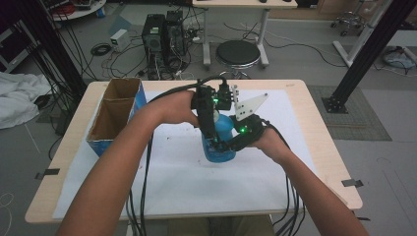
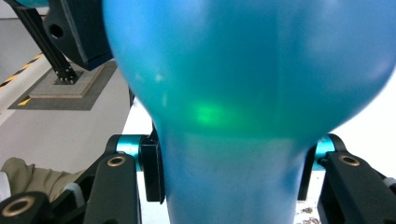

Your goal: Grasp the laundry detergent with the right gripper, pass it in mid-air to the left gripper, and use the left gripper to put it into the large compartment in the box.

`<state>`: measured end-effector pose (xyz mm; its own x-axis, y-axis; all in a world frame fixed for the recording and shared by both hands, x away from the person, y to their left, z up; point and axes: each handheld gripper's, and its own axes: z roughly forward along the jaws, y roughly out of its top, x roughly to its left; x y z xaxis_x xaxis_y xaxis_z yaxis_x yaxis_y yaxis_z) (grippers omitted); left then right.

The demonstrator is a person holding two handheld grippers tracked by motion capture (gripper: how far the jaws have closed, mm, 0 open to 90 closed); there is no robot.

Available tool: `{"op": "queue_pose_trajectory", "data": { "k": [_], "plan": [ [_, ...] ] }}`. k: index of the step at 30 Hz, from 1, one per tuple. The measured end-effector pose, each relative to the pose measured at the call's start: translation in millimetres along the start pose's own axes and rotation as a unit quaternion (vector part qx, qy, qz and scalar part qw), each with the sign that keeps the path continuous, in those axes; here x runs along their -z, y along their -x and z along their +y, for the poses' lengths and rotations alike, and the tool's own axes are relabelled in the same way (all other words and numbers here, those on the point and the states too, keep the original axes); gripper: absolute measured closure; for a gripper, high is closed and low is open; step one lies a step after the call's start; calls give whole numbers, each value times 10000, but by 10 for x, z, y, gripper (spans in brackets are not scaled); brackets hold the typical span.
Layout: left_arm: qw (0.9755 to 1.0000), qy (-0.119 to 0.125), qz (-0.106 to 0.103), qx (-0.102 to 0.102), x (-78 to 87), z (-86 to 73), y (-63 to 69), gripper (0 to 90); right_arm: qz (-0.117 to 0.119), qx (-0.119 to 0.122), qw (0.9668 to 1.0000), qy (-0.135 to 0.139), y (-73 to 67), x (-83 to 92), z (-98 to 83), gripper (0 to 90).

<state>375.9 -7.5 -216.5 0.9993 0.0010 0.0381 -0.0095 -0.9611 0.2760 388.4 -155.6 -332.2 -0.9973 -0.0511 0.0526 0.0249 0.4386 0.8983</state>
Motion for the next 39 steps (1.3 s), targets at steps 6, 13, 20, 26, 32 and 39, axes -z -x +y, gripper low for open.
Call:
{"op": "queue_pose_trajectory", "data": {
  "k": [6,13,20,26,32,39],
  "plan": [
    [10000,40,21,-30,8,1,2,201,3,-18,10000,16,-5,0,3,448],
    [10000,17,0,-93,1,4,7,239,-1,-24,10000,16,-7,-10,5,448],
    [9999,7,-14,-107,-2,0,7,284,5,-24,10000,19,-5,-21,5,448],
    [9999,24,-13,-151,-4,1,9,346,17,-21,10000,29,-8,-19,7,448],
    [9999,-44,-2,-165,-12,0,11,366,28,1,10000,25,-15,-23,9,448],
    [9997,-48,48,-220,-13,1,34,371,41,39,10000,29,-17,-24,8,448]
  ]
}}
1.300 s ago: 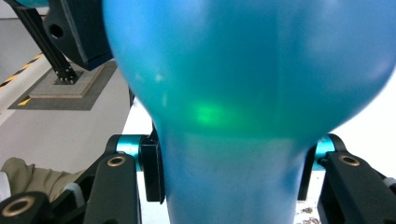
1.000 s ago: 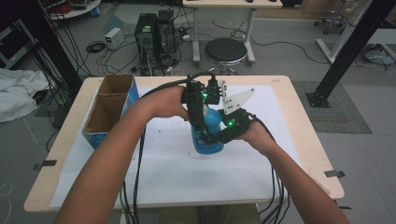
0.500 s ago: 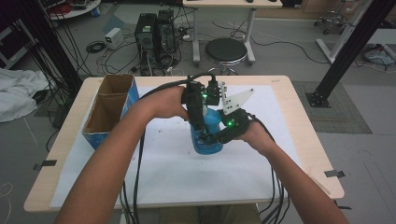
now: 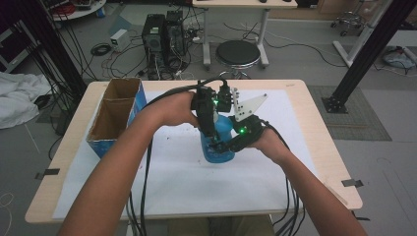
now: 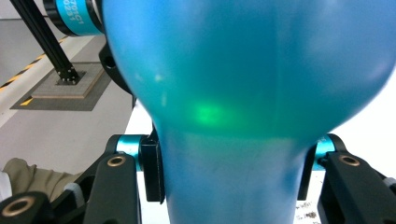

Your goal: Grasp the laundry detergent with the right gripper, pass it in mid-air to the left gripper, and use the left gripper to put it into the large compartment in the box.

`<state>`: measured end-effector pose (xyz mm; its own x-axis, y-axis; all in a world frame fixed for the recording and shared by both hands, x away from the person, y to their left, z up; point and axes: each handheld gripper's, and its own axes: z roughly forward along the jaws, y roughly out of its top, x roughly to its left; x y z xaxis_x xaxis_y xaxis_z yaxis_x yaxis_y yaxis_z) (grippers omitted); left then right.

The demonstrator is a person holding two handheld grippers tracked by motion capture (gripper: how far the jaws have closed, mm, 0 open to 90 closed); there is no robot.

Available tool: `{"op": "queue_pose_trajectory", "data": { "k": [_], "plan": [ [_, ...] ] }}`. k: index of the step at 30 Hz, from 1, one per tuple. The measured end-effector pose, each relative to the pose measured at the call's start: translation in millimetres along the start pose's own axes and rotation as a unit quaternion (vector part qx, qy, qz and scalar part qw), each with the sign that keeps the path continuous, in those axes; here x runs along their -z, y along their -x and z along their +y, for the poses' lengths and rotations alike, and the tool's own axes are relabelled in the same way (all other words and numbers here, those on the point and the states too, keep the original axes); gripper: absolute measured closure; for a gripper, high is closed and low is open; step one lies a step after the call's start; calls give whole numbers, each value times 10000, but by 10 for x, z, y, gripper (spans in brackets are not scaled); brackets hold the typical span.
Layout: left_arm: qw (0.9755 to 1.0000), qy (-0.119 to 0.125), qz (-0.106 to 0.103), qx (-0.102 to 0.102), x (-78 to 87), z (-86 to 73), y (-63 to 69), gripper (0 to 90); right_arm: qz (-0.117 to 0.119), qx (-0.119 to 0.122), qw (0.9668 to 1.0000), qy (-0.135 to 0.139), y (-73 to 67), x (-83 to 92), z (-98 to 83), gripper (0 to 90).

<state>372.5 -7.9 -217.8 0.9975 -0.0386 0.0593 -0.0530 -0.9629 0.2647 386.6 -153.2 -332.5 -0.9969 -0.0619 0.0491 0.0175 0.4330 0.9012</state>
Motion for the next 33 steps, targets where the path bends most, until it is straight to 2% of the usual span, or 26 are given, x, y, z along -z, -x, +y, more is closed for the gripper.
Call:
{"op": "queue_pose_trajectory", "data": {
  "k": [6,10,12,14,16,19,21,26,28,30,32,33],
  "plan": [
    [10000,10,61,-45,11,11,21,374,-33,43,10000,-8,-14,4,5,447],
    [10000,-55,15,-78,35,44,27,376,-36,99,9999,-23,-33,14,19,439],
    [9999,-100,0,-106,43,72,35,377,-86,84,9999,21,-44,35,37,393],
    [9997,-189,28,-146,49,88,49,377,-139,-4,9999,15,-34,91,45,298],
    [9996,-250,41,-92,72,75,40,377,-180,-67,9998,-101,-34,167,33,221],
    [9997,-228,97,29,128,23,23,376,-210,-82,9994,-258,-58,311,10,218],
    [9996,-226,145,85,168,-16,15,377,-348,-140,9985,-406,-62,404,-4,115],
    [9988,-219,231,363,254,-125,-15,376,-801,-366,9933,-752,-73,579,-55,115],
    [9981,-241,313,465,282,-156,-23,376,-795,-517,9906,-982,-41,635,-74,115],
    [9974,-280,372,553,303,-183,-29,376,-875,-739,9856,-1245,-2,686,-102,115],
    [9968,-279,378,649,324,-218,-38,376,-981,-702,9803,-1565,5,736,-130,115],
    [9965,-314,364,679,335,-236,-47,376,-885,-611,9794,-1706,7,756,-143,115]
  ]
}}
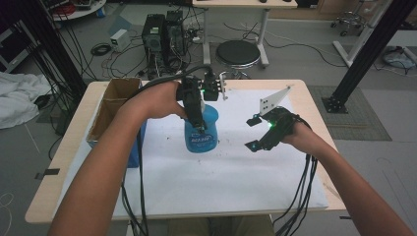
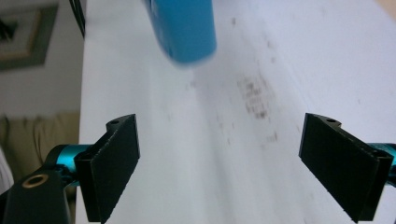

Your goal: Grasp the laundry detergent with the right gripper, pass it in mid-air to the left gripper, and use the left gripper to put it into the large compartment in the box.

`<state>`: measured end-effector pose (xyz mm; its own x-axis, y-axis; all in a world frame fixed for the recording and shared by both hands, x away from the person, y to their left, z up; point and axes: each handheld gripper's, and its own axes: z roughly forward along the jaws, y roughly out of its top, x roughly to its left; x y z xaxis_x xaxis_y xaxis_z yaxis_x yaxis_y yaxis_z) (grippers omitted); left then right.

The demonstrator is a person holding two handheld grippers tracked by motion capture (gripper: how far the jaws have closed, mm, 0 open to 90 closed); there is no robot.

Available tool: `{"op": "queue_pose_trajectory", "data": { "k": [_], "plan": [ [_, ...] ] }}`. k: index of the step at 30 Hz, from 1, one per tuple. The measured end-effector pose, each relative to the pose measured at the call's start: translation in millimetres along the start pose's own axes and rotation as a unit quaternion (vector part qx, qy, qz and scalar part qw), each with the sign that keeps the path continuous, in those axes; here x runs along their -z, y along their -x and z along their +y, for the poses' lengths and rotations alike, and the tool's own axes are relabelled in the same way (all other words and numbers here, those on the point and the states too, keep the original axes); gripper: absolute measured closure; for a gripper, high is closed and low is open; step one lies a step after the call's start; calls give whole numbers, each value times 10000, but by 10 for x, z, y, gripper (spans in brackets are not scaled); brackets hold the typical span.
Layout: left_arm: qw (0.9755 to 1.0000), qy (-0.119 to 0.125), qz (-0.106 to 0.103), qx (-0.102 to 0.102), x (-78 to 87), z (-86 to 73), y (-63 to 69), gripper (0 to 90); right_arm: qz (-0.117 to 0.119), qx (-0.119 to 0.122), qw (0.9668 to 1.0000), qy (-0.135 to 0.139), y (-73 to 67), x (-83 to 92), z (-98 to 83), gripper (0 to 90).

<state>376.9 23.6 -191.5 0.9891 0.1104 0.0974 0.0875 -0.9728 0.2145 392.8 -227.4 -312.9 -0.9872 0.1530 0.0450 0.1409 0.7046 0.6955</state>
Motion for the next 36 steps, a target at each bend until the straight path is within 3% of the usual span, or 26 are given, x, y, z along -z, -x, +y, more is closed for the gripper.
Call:
{"op": "queue_pose_trajectory", "data": {
  "k": [3,6,7,8,10,12,14,17,20,23,27,32,36],
  "plan": [
    [9999,-40,35,85,9,-51,-15,376,38,200,9995,-233,-8,32,-25,115],
    [9998,-23,73,169,30,-92,-34,376,-49,121,9987,-493,14,85,-59,107],
    [9997,-13,85,220,44,-112,-43,375,-120,71,9979,-640,19,94,-68,4],
    [9997,-20,105,237,55,-123,-50,376,-265,-77,9953,-932,32,97,-78,5],
    [9995,-7,126,297,84,-149,-58,375,-348,-34,9921,-1202,39,125,-98,6],
    [9992,31,153,373,118,-180,-69,375,-382,-72,9919,-1208,42,182,-113,6],
    [9988,65,194,442,158,-216,-84,375,-261,-104,9919,-1236,37,251,-122,7],
    [9979,64,263,590,239,-277,-106,375,-387,-111,9910,-1273,32,320,-132,7],
    [9970,50,302,710,330,-328,-131,376,-517,-87,9872,-1505,34,459,-153,7],
    [9954,39,369,878,441,-394,-174,375,-458,32,9843,-1703,27,518,-169,8],
    [9927,85,456,1113,599,-494,-226,376,-506,197,9806,-1885,0,569,-191,8],
    [9878,66,551,1454,815,-659,-278,376,-324,272,9793,-1981,-4,624,-239,8],
    [9843,61,695,1620,985,-805,-293,375,-361,207,9789,-2002,16,662,-275,8]
  ]
}}
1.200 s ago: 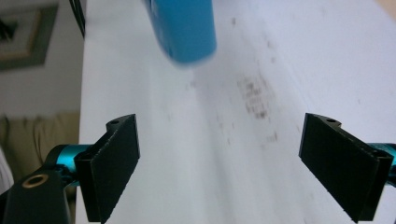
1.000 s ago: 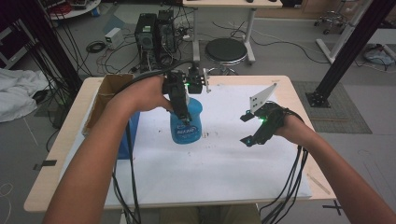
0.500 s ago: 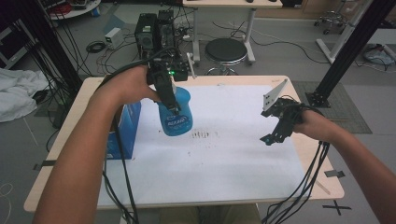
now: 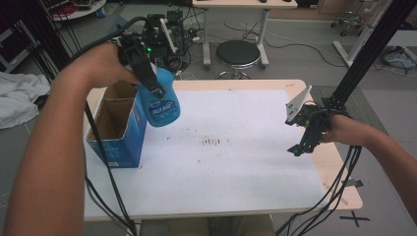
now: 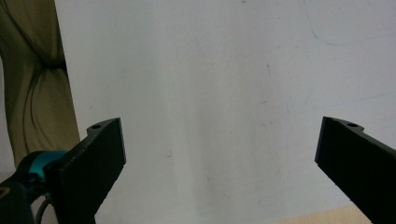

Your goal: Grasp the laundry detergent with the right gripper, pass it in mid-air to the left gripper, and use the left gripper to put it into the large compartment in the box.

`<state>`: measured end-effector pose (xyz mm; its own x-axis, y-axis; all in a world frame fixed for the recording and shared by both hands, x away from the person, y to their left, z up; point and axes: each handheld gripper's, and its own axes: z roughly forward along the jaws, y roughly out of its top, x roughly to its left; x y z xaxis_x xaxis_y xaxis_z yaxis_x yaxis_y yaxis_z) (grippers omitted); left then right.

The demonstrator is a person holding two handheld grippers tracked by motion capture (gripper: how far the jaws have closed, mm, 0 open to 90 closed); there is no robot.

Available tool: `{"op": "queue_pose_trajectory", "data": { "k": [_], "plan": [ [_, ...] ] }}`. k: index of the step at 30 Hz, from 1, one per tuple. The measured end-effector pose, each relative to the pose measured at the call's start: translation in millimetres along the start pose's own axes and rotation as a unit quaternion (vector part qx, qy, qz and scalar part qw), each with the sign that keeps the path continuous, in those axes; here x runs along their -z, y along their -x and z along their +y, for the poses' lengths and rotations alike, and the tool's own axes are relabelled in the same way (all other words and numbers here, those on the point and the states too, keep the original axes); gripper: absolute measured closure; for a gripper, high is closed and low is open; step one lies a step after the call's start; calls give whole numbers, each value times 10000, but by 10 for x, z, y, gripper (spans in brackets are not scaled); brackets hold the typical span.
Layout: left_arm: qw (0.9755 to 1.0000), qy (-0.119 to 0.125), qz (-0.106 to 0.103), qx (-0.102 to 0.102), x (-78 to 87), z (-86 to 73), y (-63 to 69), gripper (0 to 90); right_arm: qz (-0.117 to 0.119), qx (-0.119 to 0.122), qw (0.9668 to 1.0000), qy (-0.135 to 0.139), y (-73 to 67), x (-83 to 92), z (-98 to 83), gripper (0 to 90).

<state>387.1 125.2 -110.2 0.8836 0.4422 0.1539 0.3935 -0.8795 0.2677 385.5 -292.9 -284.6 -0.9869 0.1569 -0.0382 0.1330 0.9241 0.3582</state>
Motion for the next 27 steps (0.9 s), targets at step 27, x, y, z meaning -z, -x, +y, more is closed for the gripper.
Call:
{"op": "queue_pose_trajectory", "data": {
  "k": [27],
  "plan": [
    [9916,1,520,1188,376,-947,-451,377,27,-96,9999,28,76,12,-39,9]
  ]
}}
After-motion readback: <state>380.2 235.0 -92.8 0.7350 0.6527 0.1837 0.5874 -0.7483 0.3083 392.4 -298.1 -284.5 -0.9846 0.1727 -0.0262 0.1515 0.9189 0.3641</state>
